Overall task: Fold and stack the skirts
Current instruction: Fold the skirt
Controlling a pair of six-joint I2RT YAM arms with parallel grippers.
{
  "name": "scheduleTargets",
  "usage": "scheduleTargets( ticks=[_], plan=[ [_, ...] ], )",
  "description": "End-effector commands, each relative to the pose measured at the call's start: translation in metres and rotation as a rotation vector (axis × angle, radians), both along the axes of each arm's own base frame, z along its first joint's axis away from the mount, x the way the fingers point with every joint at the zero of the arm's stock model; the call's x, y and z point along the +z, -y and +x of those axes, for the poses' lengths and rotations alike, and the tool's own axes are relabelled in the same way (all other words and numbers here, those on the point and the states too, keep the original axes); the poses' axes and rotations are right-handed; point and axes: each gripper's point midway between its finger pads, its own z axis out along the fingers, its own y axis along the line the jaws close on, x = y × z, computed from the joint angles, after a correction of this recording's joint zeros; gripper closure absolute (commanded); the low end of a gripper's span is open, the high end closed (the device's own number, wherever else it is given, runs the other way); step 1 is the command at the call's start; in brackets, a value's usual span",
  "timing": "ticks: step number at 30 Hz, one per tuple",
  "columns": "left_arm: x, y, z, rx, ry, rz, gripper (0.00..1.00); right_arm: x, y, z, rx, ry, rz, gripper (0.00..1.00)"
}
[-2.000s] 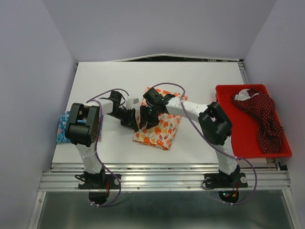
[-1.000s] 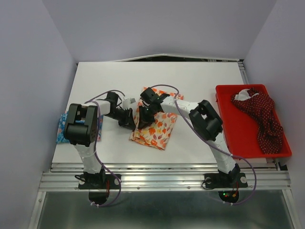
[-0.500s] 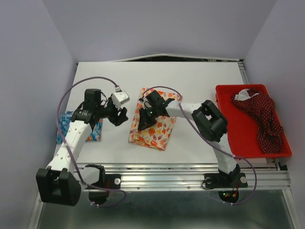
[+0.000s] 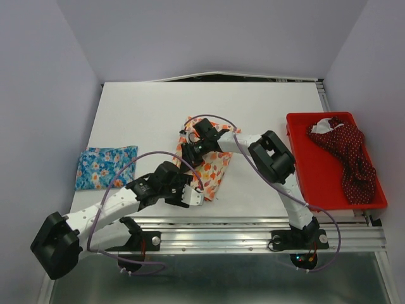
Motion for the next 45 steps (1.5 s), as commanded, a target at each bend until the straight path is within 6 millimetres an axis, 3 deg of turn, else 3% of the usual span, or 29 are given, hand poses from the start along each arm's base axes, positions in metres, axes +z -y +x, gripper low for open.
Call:
scheduleTargets(
  ticks=[1,8,11,12,14,15,16,18,19,21,22,23,24,28,29,32,36,37,38,45],
  plan=[
    [-0.022,0.005,0.023,-0.019,0.132,0.086,0.26,-0.064,0.025,-0.013,0.032,-0.025,-0.143,0.74],
    [-0.063,0.001,0.035,-0.012,0.128,0.2,0.31,-0.058,0.033,-0.01,0.037,-0.025,-0.137,0.73],
    [-0.065,0.008,0.038,-0.018,0.089,0.212,0.51,-0.04,0.037,0.0,0.006,-0.018,-0.127,0.69],
    [-0.068,0.008,0.034,-0.027,0.058,0.22,0.65,-0.025,0.04,0.004,-0.012,-0.02,-0.12,0.68],
    [-0.073,0.006,0.025,-0.054,-0.007,0.257,0.77,-0.006,0.056,0.022,-0.067,-0.016,-0.109,0.63],
    [-0.073,0.008,0.023,-0.067,-0.022,0.26,0.86,0.015,0.064,0.029,-0.094,0.005,-0.096,0.59],
    [-0.072,0.01,0.019,-0.081,-0.046,0.247,0.9,0.026,0.083,0.047,-0.152,0.01,-0.092,0.41],
    [-0.069,0.013,0.015,-0.092,-0.071,0.238,0.94,0.039,0.111,0.057,-0.217,0.004,-0.098,0.34],
    [-0.067,0.017,0.012,-0.093,-0.089,0.219,0.96,0.06,0.125,0.064,-0.251,0.031,-0.079,0.25],
    [-0.06,0.023,0.014,-0.079,-0.115,0.195,0.99,0.067,0.166,0.077,-0.345,0.018,-0.105,0.21],
    [-0.061,0.027,0.011,-0.078,-0.151,0.182,1.0,0.071,0.18,0.069,-0.362,0.009,-0.111,0.2],
    [-0.056,0.03,0.013,-0.057,-0.176,0.169,1.0,0.068,0.199,0.065,-0.397,-0.027,-0.141,0.18],
    [-0.055,0.034,0.013,-0.052,-0.193,0.163,1.0,0.065,0.204,0.054,-0.392,-0.043,-0.158,0.17],
    [-0.051,0.043,0.022,0.031,-0.253,0.126,0.72,0.034,0.23,-0.011,-0.377,-0.219,-0.273,0.14],
    [-0.049,0.048,0.027,0.051,-0.261,0.114,0.71,0.028,0.233,-0.022,-0.383,-0.256,-0.291,0.14],
    [-0.052,0.059,0.038,0.121,-0.315,0.095,0.7,0.014,0.24,-0.03,-0.422,-0.263,-0.331,0.07],
    [-0.058,0.07,0.049,0.184,-0.413,0.077,0.73,0.003,0.232,-0.032,-0.443,-0.362,-0.307,0.07],
    [-0.063,0.072,0.048,0.197,-0.449,0.078,0.74,-0.002,0.23,-0.031,-0.453,-0.385,-0.306,0.08],
    [-0.058,0.077,0.059,0.214,-0.448,0.055,0.74,-0.003,0.227,-0.032,-0.451,-0.411,-0.29,0.08],
    [-0.05,0.082,0.071,0.236,-0.511,-0.006,0.69,-0.031,0.212,-0.026,-0.492,-0.477,-0.206,0.16]
  ],
)
